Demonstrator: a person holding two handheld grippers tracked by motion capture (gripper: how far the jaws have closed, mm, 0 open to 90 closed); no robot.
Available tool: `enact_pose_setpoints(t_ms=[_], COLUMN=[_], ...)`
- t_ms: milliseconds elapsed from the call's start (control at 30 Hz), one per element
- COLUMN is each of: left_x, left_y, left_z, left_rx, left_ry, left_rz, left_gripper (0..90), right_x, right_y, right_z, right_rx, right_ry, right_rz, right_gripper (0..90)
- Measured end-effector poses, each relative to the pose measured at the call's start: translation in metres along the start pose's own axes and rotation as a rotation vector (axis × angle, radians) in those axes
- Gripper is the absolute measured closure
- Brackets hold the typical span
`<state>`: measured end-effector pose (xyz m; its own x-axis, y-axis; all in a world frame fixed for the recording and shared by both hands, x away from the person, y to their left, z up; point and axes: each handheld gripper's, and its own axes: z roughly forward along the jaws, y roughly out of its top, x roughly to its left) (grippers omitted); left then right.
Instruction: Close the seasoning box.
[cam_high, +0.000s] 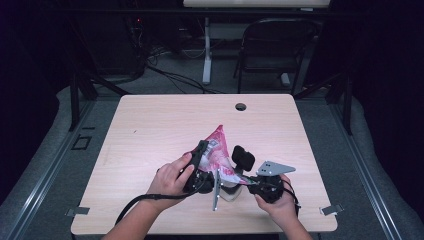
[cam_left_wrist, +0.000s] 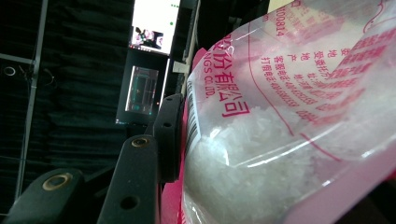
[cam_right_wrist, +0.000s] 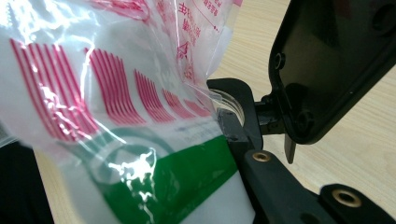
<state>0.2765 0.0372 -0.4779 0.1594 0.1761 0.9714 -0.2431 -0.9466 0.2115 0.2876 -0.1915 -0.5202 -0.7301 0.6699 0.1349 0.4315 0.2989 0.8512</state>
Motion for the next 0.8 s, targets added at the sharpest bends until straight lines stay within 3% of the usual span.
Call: enact_pose_setpoints(t_ms=[800], left_x=[0.0008], left_y=[0.0013], left_z=[-0.0003], left_rx=[-0.006], left_ry=[0.003], left_rz=[0.000], left_gripper=[61.6], right_x=[0.0005], right_y=[-0.0004], right_z=[0.0010], right_rx=[0.000], right_ry=[0.002], right_rz=[0.001], right_gripper=[89.8])
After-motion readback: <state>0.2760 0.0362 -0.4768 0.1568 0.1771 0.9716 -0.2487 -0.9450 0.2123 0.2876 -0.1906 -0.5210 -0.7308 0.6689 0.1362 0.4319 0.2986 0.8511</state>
